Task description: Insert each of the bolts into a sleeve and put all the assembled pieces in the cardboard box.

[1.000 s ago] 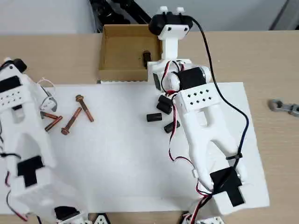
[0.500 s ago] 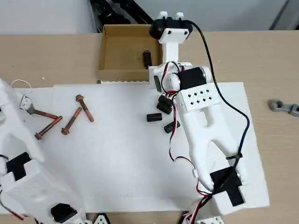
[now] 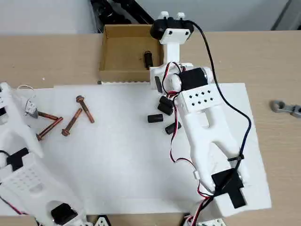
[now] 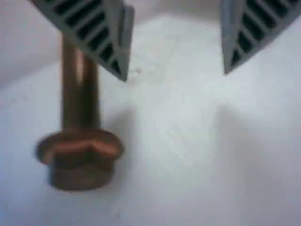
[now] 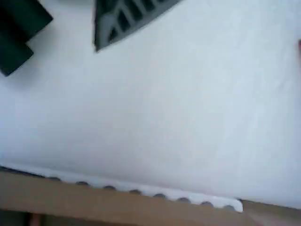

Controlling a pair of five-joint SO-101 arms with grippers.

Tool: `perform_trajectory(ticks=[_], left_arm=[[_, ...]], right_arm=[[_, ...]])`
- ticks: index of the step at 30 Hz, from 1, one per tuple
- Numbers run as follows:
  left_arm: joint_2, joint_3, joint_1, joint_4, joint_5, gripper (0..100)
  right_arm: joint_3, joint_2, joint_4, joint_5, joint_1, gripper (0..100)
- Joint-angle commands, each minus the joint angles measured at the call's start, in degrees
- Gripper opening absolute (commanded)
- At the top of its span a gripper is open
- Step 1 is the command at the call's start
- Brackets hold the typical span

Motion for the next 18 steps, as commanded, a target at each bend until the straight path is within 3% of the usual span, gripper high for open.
perform_trajectory(ticks=[1,6,13,18], left_arm=[[0.44,-2.51,-0.09,-2.55,0.88,12],[0.44,-3.65,0.00,-2.81,2.64,12],[0.44,-12.00,1.58,4.84,2.81,12],[1.05,-14.90,4.40,5.45,5.27,12]], right_arm=[[0.26,-3.56,0.04,-0.44,-0.48,20.2],[1.23,-3.56,-0.31,-0.53,-0.48,20.2],[1.23,-3.56,0.04,-0.53,-0.48,20.2],[1.23,-3.56,0.13,-0.53,-0.48,20.2]])
